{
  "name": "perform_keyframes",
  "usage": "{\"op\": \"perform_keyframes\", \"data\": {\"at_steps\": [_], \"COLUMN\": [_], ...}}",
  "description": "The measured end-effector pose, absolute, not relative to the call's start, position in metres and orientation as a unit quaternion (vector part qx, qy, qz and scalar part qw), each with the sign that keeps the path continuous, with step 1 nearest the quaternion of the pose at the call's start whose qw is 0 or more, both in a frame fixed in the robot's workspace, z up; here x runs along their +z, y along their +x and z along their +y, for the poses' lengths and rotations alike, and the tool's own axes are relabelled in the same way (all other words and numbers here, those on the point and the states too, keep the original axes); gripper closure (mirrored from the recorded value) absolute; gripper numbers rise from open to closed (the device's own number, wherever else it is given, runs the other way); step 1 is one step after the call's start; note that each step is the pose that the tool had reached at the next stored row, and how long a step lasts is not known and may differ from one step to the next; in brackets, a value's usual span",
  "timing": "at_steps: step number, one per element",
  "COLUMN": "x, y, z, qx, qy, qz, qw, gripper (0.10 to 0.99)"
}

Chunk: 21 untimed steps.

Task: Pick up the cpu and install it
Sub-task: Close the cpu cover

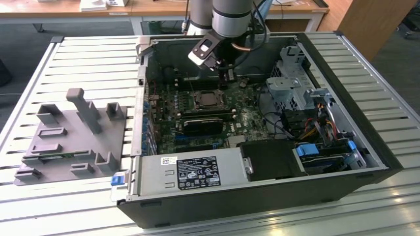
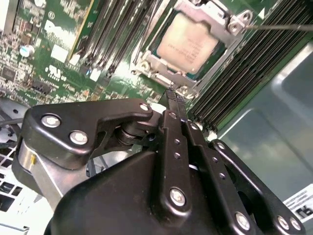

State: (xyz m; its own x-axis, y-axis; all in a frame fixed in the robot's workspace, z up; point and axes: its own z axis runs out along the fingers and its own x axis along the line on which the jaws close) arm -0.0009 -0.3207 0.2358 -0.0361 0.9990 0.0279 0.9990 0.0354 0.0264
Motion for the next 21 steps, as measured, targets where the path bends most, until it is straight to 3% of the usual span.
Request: {"op": "perform_keyframes", "data": {"at_steps": [21], "x": [0.229], "y": [-0.033], "z": [-0.324], "qx": [-0.019], "qy": [-0.694], "qz": [-0.720], "qw": [0.001], "gripper": [0.980]}}
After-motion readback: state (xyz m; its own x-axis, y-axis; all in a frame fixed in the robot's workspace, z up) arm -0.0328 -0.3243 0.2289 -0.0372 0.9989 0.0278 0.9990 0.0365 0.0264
